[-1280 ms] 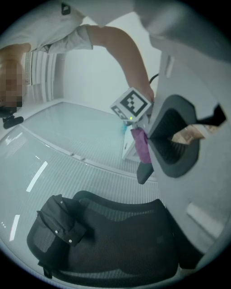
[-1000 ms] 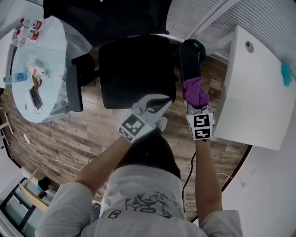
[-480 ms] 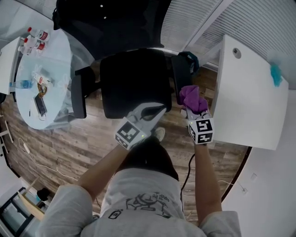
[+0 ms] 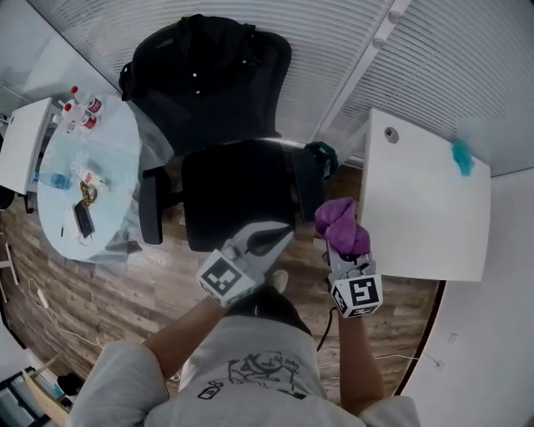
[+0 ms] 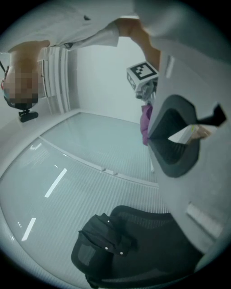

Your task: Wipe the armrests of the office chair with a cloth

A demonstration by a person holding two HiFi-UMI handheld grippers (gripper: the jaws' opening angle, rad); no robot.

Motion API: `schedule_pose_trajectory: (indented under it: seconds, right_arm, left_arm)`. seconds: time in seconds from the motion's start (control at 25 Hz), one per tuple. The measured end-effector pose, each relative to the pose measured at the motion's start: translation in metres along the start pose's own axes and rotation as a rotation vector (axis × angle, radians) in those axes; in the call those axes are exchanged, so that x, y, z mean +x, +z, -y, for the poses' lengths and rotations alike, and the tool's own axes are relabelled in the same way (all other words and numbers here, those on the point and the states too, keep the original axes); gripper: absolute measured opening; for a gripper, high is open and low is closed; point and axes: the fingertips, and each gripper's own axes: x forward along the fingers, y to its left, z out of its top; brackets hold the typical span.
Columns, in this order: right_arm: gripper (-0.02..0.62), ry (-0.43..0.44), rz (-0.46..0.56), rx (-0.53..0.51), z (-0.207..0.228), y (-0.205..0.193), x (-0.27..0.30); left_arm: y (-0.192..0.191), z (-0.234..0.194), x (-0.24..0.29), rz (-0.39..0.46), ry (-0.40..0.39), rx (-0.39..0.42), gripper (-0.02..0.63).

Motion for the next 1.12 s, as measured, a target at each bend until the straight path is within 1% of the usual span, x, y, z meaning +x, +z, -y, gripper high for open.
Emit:
schedule_pose_trajectory:
  seconds: [0.12,0.24,0.36,0.52,0.6,0.84,1.0,1.12]
  right_arm:
    - [0.038,-0.006,0.059,-0.011,-0.014,0.038,-0.028]
    - [0.038,-0.023,0.112,-0.019,-0.024,0.073,-0.056]
    - [0.038,-0.040,0.172,-0.015,-0.035,0.106,-0.081]
    - [0.038,-0.035,0.211,-0.044,-0.053,0.138,-0.108]
    - [0.038,-0.035,0.227,-0.051,-0.061,0.149,-0.122]
    - [0.038,-0.071,0.254,-0.023,-0.069,0.157,-0.152]
    - [0.038,-0.045,0.279,-0.045,-0.073,0.163,-0.156]
    - [0.038,-0.020,0.297,-0.019,-0.076,0.169,-0.161]
  left_arm:
    - [0.035,0.027,-0.006,0.059,-0.017,0.004,0.002]
    - [0.067,0.054,-0.013,0.086,-0.037,0.020,0.002]
    - [0.096,0.073,-0.020,0.111,-0.051,0.055,0.001]
    - [0.129,0.090,-0.028,0.151,-0.054,0.101,0.000]
    - [0.141,0.100,-0.032,0.174,-0.047,0.109,0.000]
    - [0.153,0.122,-0.039,0.186,-0.051,0.106,0.000]
    - [0.154,0.130,-0.039,0.183,-0.036,0.120,0.000]
    - [0.153,0.138,-0.039,0.182,-0.013,0.124,0.000]
